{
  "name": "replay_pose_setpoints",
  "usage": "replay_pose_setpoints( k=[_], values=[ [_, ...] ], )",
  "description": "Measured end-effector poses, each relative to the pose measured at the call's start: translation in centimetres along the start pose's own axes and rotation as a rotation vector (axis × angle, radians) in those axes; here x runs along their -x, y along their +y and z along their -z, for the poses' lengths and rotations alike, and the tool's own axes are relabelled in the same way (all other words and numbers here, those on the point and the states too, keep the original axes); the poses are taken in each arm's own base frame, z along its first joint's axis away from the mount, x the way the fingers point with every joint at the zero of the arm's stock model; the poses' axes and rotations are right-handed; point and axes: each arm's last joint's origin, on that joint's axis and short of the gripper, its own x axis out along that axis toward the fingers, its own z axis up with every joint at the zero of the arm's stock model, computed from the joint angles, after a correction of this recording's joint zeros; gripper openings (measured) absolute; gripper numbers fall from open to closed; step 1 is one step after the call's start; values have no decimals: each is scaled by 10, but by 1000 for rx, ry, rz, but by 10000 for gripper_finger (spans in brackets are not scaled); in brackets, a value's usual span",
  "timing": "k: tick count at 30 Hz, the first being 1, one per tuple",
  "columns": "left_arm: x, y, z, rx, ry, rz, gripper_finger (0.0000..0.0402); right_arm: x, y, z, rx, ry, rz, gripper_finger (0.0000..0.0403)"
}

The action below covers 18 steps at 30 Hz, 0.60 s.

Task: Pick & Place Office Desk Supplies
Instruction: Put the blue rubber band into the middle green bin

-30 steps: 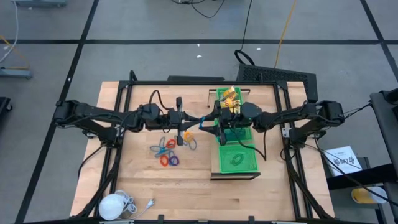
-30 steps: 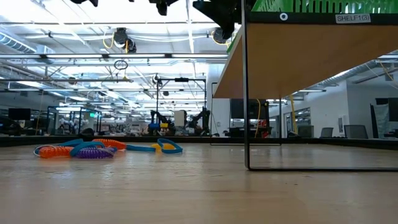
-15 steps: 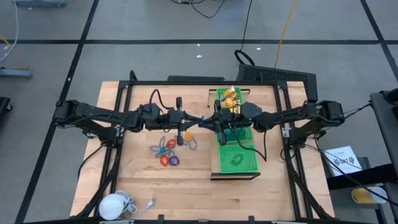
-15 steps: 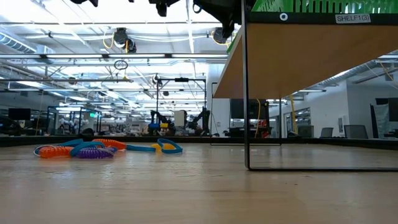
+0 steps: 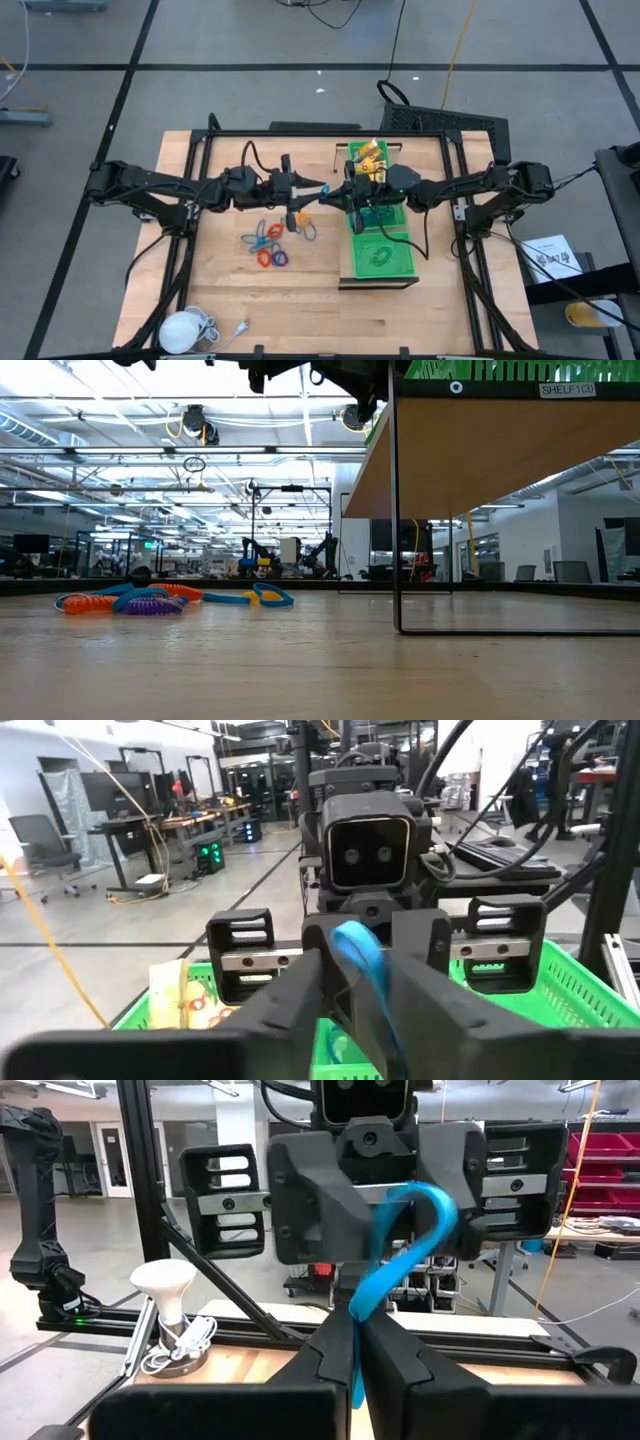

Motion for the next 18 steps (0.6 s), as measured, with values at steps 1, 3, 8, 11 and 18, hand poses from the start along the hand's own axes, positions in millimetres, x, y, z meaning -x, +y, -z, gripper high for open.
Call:
replay_pose_setpoints(
  k=[1, 3, 8, 11, 18],
  values=[
    [2, 0, -2, 0, -2, 2, 147, 0, 0, 0, -1, 3, 0, 3],
    [8, 0, -8, 1, -11, 9, 179, 3, 1, -3, -5, 21, -1, 3],
    [29, 4, -22, 5, 19, 17, 233, 17, 5, -21, -4, 46, -45, 2],
    [41, 7, -29, 23, 41, -3, 250, 29, 9, -33, 6, 67, -59, 2],
    [61, 12, -20, 60, 150, -31, 259, 64, 17, -58, 16, 153, -57, 2]
  ],
)
